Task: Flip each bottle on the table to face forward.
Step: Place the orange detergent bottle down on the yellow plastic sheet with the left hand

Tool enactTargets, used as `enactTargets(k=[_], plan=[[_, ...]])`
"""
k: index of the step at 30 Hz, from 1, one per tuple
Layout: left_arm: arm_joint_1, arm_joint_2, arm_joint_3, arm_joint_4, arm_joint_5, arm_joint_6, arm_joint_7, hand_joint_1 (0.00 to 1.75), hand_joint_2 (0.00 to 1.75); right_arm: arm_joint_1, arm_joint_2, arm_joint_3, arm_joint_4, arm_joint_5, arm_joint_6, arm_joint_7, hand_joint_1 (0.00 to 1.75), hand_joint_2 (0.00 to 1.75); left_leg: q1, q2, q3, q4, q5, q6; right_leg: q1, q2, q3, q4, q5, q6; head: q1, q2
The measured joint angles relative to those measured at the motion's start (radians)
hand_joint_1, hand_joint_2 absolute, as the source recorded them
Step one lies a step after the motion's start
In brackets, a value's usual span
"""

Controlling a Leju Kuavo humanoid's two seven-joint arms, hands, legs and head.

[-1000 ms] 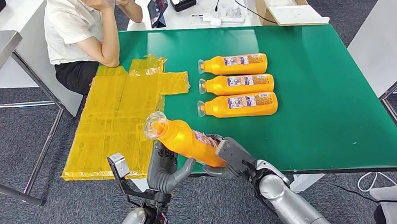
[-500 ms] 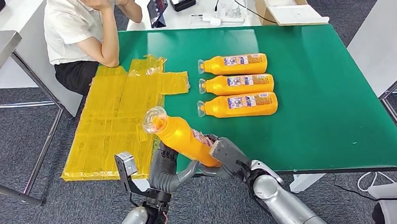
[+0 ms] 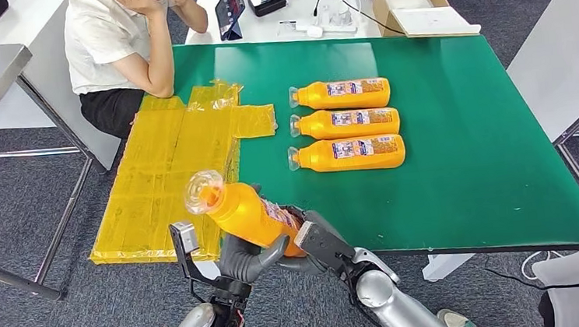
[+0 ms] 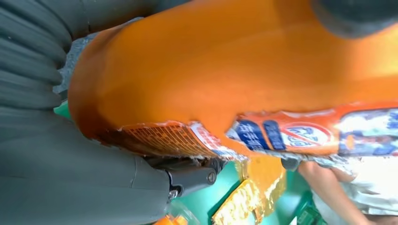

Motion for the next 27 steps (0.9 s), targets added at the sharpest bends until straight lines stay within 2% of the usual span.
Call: enactTargets(k=[7, 9, 10, 12, 13, 14, 22, 27], plan=[[0.012, 0.000, 0.014, -0.023, 0.012, -0.021, -0.014, 1.75, 1.75, 0.000, 0.000, 0.014, -0.003, -0.013, 0.006, -0.010, 1.75, 1.75, 0.000, 0.000, 0.000, 0.000, 0.000, 0.000, 0.000, 0.000, 0.000, 0.000, 0.000, 0.000, 0.000, 0.000], [0.018, 0.000, 0.019, -0.032, 0.012, -0.021, -0.014, 1.75, 1.75, 0.000, 0.001, 0.019, -0.003, -0.014, 0.007, -0.013, 1.64, 1.75, 0.000, 0.000, 0.000, 0.000, 0.000, 0.000, 0.000, 0.000, 0.000, 0.000, 0.000, 0.000, 0.000, 0.000], [0.020, 0.000, 0.021, -0.035, 0.011, -0.020, -0.015, 1.75, 1.75, 0.000, 0.001, 0.021, -0.003, -0.014, 0.008, -0.013, 1.29, 1.75, 0.000, 0.000, 0.000, 0.000, 0.000, 0.000, 0.000, 0.000, 0.000, 0.000, 0.000, 0.000, 0.000, 0.000], [0.025, 0.000, 0.025, -0.042, 0.007, -0.019, -0.018, 1.75, 1.75, 0.001, 0.002, 0.024, -0.002, -0.011, 0.008, -0.014, 0.44, 1.75, 0.000, 0.000, 0.000, 0.000, 0.000, 0.000, 0.000, 0.000, 0.000, 0.000, 0.000, 0.000, 0.000, 0.000], [0.029, 0.000, 0.026, -0.047, 0.003, -0.017, -0.020, 1.75, 1.75, 0.002, 0.002, 0.025, -0.001, -0.006, 0.006, -0.014, 0.08, 1.75, 0.000, 0.000, 0.000, 0.000, 0.000, 0.000, 0.000, 0.000, 0.000, 0.000, 0.000, 0.000, 0.000, 0.000], [0.032, 0.000, 0.028, -0.052, -0.003, -0.013, -0.021, 1.75, 1.75, 0.004, 0.002, 0.027, 0.000, 0.006, -0.001, -0.014, 0.00, 1.75, 0.000, 0.000, 0.000, 0.000, 0.000, 0.000, 0.000, 0.000, 0.000, 0.000, 0.000, 0.000, 0.000, 0.000], [0.054, -0.001, 0.043, -0.083, -0.024, 0.006, -0.026, 1.75, 1.75, 0.026, 0.002, 0.037, 0.004, 0.067, -0.056, -0.005, 0.00, 1.75, 0.000, 0.000, 0.000, 0.000, 0.000, 0.000, 0.000, 0.000, -0.001, 0.000, 0.000, 0.000, 0.000, 0.000], [0.057, -0.003, 0.059, -0.096, -0.093, 0.110, -0.032, 1.75, 1.75, 0.065, -0.001, 0.037, 0.002, 0.140, -0.142, 0.010, 0.00, 1.75, 0.000, 0.000, 0.000, 0.000, 0.000, 0.000, 0.000, 0.000, 0.000, 0.000, 0.000, 0.000, 0.000, 0.000]])
